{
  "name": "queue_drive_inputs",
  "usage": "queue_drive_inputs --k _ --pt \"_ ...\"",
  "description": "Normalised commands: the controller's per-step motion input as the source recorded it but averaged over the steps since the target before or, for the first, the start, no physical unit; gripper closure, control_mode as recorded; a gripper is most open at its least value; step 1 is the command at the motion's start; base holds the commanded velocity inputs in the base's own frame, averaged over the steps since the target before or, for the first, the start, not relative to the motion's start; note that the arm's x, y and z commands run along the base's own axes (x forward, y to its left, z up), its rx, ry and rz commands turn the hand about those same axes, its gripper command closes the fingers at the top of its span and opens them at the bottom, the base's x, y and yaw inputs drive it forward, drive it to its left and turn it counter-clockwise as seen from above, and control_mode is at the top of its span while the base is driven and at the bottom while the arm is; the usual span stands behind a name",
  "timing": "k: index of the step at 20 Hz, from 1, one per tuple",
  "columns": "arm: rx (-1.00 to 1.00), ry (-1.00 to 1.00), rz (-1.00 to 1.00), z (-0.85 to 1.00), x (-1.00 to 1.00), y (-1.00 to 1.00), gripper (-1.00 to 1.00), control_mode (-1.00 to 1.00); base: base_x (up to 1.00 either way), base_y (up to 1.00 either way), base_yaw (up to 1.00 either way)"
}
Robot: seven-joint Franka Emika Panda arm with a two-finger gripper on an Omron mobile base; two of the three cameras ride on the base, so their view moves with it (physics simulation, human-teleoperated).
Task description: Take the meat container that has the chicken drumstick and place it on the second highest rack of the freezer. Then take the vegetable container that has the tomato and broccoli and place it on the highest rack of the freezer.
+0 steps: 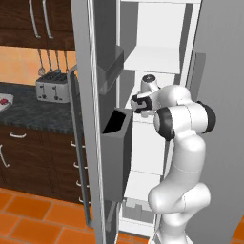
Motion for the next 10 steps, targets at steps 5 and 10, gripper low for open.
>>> queue_drive_inputs --k 5,10 --pt "0.00 -0.07 0.01 0.00 -0.21 0.00 -1.00 -1.00 0.00 0.00 0.00" --pt "0.00 -0.21 0.00 0.01 -0.52 0.00 -1.00 -1.00 0.00 0.00 0.00"
